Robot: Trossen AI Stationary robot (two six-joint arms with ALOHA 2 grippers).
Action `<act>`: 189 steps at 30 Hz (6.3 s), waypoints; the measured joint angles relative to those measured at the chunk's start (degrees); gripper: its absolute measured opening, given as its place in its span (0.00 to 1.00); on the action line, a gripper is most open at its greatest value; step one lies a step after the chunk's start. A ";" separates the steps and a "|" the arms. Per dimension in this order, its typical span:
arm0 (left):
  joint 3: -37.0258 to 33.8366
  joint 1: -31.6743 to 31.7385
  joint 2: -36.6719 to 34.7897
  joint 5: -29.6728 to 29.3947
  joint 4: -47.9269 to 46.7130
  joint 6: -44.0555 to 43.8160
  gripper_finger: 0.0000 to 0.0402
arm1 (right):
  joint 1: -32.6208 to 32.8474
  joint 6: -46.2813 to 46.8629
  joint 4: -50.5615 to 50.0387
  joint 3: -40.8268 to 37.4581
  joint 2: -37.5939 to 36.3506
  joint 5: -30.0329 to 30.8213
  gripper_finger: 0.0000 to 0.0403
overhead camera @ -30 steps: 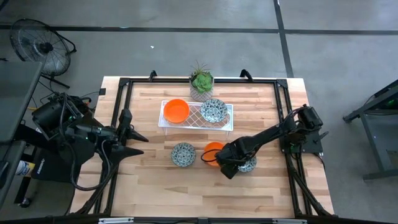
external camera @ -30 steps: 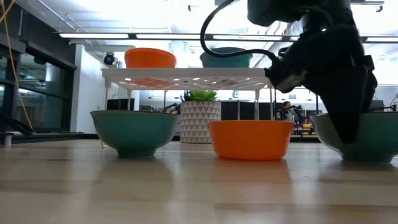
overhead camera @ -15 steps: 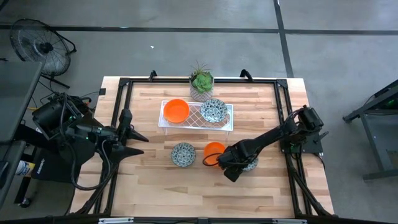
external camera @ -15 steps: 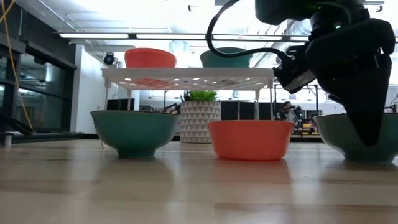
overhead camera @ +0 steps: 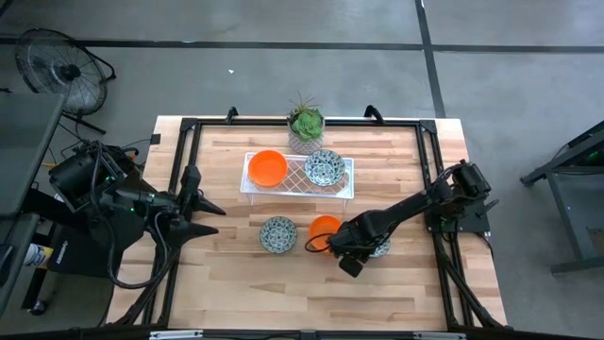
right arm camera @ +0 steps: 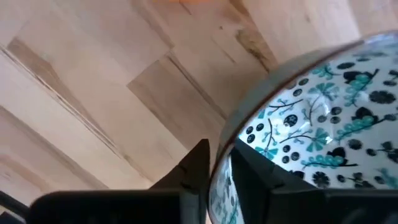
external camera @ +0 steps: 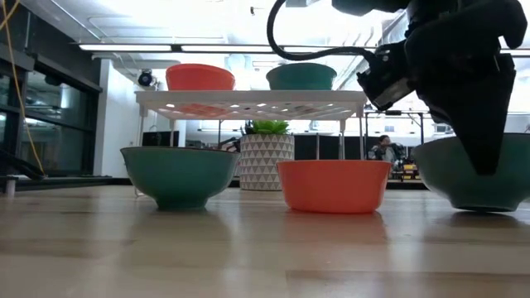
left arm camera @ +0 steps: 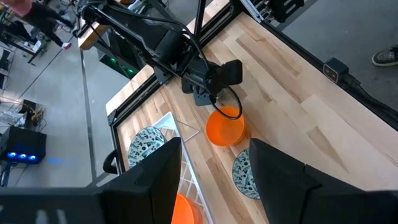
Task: Pick & Place Mini bowls
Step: Stack the right blue bowl on the blue bowl on the shelf
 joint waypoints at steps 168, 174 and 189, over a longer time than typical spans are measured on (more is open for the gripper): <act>0.00 0.02 0.55 -5.56 0.00 -9.42 0.46 | -19.98 -103.43 -29.12 44.02 0.99 29.89 0.00; 0.00 0.02 0.55 -5.52 0.00 -9.42 0.46 | -20.15 -100.11 -30.91 44.02 0.99 28.99 0.00; 0.00 0.02 0.55 -5.34 0.00 -9.42 0.46 | -20.13 -98.43 -29.89 44.04 2.83 30.05 0.00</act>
